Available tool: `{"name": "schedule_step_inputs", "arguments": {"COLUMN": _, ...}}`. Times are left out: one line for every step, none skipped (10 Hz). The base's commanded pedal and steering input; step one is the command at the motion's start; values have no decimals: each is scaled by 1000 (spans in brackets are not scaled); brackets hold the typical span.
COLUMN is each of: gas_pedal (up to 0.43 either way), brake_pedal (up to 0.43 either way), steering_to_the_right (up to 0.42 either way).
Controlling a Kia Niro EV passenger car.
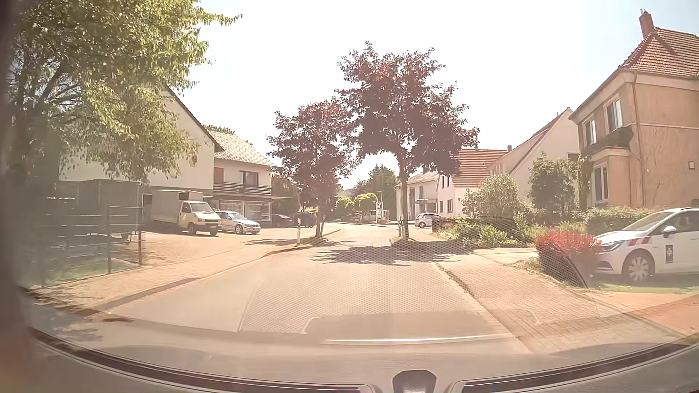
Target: Follow the waypoints while adhering to traffic rules and regulations
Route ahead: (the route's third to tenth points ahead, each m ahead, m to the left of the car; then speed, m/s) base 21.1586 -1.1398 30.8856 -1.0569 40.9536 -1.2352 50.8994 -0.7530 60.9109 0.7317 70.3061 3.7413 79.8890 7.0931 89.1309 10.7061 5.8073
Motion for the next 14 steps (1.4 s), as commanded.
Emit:
{"name": "schedule_step_inputs", "arguments": {"gas_pedal": 150, "brake_pedal": 6, "steering_to_the_right": 2}}
{"name": "schedule_step_inputs", "arguments": {"gas_pedal": 150, "brake_pedal": 6, "steering_to_the_right": -1}}
{"name": "schedule_step_inputs", "arguments": {"gas_pedal": 150, "brake_pedal": 6, "steering_to_the_right": -8}}
{"name": "schedule_step_inputs", "arguments": {"gas_pedal": 150, "brake_pedal": 6, "steering_to_the_right": -11}}
{"name": "schedule_step_inputs", "arguments": {"gas_pedal": 150, "brake_pedal": 12, "steering_to_the_right": -16}}
{"name": "schedule_step_inputs", "arguments": {"gas_pedal": 150, "brake_pedal": 6, "steering_to_the_right": -23}}
{"name": "schedule_step_inputs", "arguments": {"gas_pedal": 150, "brake_pedal": 6, "steering_to_the_right": -32}}
{"name": "schedule_step_inputs", "arguments": {"gas_pedal": 150, "brake_pedal": 6, "steering_to_the_right": -40}}
{"name": "schedule_step_inputs", "arguments": {"gas_pedal": 150, "brake_pedal": 6, "steering_to_the_right": -46}}
{"name": "schedule_step_inputs", "arguments": {"gas_pedal": 150, "brake_pedal": 6, "steering_to_the_right": -51}}
{"name": "schedule_step_inputs", "arguments": {"gas_pedal": 150, "brake_pedal": 6, "steering_to_the_right": -51}}
{"name": "schedule_step_inputs", "arguments": {"gas_pedal": 67, "brake_pedal": 6, "steering_to_the_right": -51}}
{"name": "schedule_step_inputs", "arguments": {"gas_pedal": 0, "brake_pedal": 6, "steering_to_the_right": -51}}
{"name": "schedule_step_inputs", "arguments": {"gas_pedal": 0, "brake_pedal": 6, "steering_to_the_right": -51}}
